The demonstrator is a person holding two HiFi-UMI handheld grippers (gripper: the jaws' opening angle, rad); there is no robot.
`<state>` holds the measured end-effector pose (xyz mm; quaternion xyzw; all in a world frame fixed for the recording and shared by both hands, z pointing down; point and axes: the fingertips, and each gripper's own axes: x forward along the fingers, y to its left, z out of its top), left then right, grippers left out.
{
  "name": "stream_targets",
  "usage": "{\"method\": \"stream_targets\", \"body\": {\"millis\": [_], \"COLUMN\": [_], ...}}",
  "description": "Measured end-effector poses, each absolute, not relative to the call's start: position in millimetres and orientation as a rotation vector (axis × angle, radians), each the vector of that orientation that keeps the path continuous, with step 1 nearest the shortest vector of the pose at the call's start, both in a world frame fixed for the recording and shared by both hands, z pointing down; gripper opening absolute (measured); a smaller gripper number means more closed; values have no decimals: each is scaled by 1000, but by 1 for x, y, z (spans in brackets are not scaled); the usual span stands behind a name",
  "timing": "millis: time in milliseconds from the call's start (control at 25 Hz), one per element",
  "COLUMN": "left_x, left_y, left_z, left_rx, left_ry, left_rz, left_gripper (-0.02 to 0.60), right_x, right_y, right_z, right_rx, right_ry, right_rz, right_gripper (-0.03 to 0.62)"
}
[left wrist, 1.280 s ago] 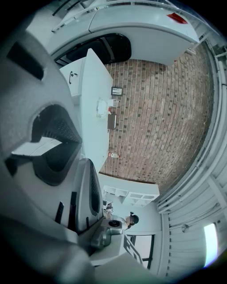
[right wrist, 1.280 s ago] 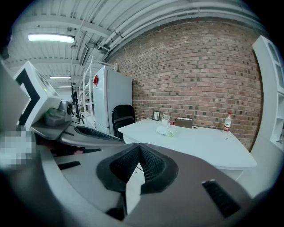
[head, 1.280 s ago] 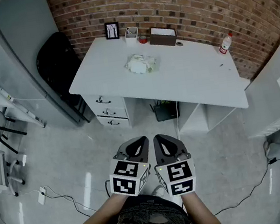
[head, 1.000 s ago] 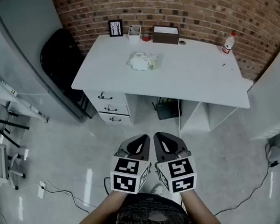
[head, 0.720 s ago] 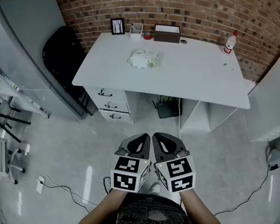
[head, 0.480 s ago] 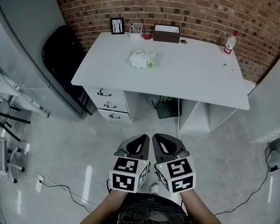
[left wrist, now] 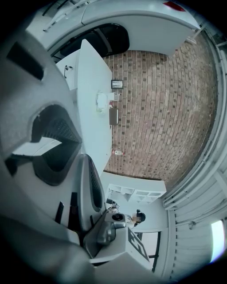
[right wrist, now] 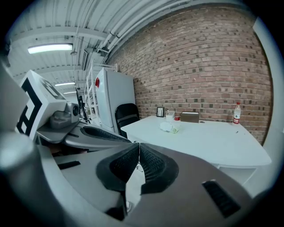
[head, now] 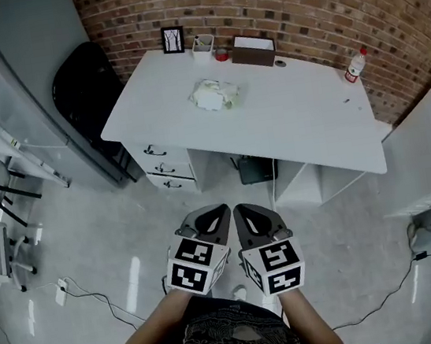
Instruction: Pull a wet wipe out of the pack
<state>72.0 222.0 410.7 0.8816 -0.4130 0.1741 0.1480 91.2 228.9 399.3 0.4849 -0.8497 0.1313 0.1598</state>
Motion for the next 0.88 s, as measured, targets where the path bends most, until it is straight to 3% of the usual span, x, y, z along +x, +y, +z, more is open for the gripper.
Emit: {"method": "stream_targets", "body": {"millis": [880], "left_x": [-7], "left_y": [63], "left_z": [399], "left_rx": [2608], "left_ry": [-966], "left_rz": [453], "left_gripper": [11], "right_x": [12], "right_y": [82], "right_z": [398], "right_rx": [1458], "right_ry": [-2308], "right_rz": [428], "right_gripper": [17]}}
